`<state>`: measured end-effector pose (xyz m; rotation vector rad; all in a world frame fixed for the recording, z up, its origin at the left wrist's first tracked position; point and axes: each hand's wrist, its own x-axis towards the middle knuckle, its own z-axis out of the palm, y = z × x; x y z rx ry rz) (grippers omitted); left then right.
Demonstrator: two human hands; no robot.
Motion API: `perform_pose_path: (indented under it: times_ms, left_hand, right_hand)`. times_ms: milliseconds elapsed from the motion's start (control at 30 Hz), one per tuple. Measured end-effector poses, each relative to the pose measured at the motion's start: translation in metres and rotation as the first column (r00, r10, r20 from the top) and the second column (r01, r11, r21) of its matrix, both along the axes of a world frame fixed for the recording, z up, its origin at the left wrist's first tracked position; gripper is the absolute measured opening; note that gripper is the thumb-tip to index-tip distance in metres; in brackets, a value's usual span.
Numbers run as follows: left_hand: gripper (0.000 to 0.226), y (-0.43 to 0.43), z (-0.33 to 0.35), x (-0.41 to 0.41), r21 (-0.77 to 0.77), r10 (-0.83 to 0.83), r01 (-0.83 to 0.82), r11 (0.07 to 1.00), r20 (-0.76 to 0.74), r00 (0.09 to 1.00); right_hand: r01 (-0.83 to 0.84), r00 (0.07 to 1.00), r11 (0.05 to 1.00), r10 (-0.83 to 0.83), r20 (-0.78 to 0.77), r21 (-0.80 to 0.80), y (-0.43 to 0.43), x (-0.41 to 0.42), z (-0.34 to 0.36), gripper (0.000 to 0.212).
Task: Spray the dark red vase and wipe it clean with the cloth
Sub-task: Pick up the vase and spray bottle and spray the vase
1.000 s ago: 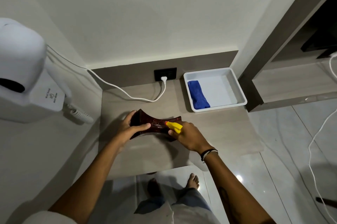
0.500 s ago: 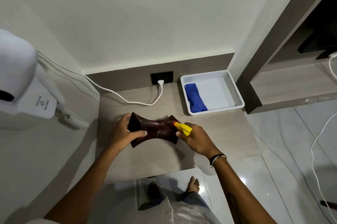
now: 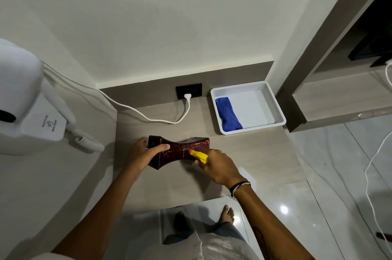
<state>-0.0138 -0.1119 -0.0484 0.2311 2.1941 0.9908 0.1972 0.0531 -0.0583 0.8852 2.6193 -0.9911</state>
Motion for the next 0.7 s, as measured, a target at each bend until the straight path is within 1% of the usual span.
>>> perform_pose_path:
  times_ms: [67, 133, 200, 267, 300, 367, 433, 467, 533, 600, 633, 667, 700]
  left_hand:
    - [0.082, -0.001, -0.001, -0.001, 0.003, -0.008, 0.008, 1.000, 0.003, 1.000]
    - [0.077, -0.001, -0.004, -0.002, 0.011, 0.007, -0.007, 1.000, 0.016, 1.000]
    - [0.072, 0.001, -0.004, -0.004, -0.012, 0.050, -0.049, 0.999, 0.045, 0.998]
    - [0.073, 0.003, -0.004, -0.005, -0.060, 0.107, -0.102, 0.993, 0.078, 0.991]
    - [0.074, 0.004, -0.004, -0.006, -0.089, 0.115, -0.108, 0.990, 0.071, 0.991]
    - [0.070, 0.008, -0.006, -0.006, -0.111, 0.080, -0.077, 0.991, 0.019, 0.997]
    - [0.071, 0.012, -0.005, -0.005, -0.081, 0.031, -0.029, 0.996, 0.016, 0.999]
    - [0.078, 0.013, -0.003, -0.004, -0.076, 0.000, 0.002, 0.997, 0.030, 1.000]
    - [0.105, 0.012, 0.000, -0.001, -0.107, -0.097, 0.100, 0.989, 0.028, 0.995]
    - [0.135, 0.009, 0.000, 0.002, -0.144, -0.221, 0.216, 0.966, -0.020, 0.975]
    - [0.147, 0.008, -0.001, 0.002, -0.158, -0.282, 0.273, 0.949, -0.043, 0.958]
    - [0.154, 0.006, -0.002, 0.003, -0.176, -0.341, 0.325, 0.929, -0.066, 0.938]
    - [0.155, 0.005, -0.002, 0.004, -0.201, -0.389, 0.365, 0.909, -0.098, 0.916]
  right_hand:
    - [0.087, 0.996, 0.996, -0.087, 0.020, 0.014, 0.006, 0.005, -0.003, 0.040]
    - [0.147, 0.989, 0.989, -0.147, 0.022, 0.000, 0.012, 0.009, -0.006, 0.036]
    - [0.157, 0.987, 0.988, -0.156, 0.030, -0.014, 0.018, 0.012, -0.008, 0.035]
    - [0.176, 0.984, 0.984, -0.176, 0.015, -0.038, 0.022, 0.015, -0.008, 0.034]
    - [0.186, 0.983, 0.982, -0.185, 0.005, -0.047, 0.023, 0.016, -0.008, 0.034]
    - [0.189, 0.982, 0.980, -0.190, -0.009, -0.065, 0.023, 0.016, -0.008, 0.033]
    - [0.181, 0.983, 0.980, -0.184, -0.021, -0.087, 0.023, 0.016, -0.007, 0.032]
    - [0.179, 0.983, 0.979, -0.182, -0.027, -0.096, 0.022, 0.015, -0.007, 0.032]
    - [0.176, 0.983, 0.978, -0.181, -0.038, -0.107, 0.022, 0.015, -0.007, 0.031]
    - [0.175, 0.982, 0.977, -0.182, -0.049, -0.123, 0.022, 0.015, -0.007, 0.030]
    - [0.174, 0.982, 0.976, -0.183, -0.054, -0.133, 0.023, 0.015, -0.007, 0.030]
    - [0.171, 0.982, 0.975, -0.180, -0.058, -0.143, 0.023, 0.015, -0.007, 0.031]
    - [0.164, 0.983, 0.975, -0.175, -0.061, -0.153, 0.024, 0.015, -0.007, 0.031]
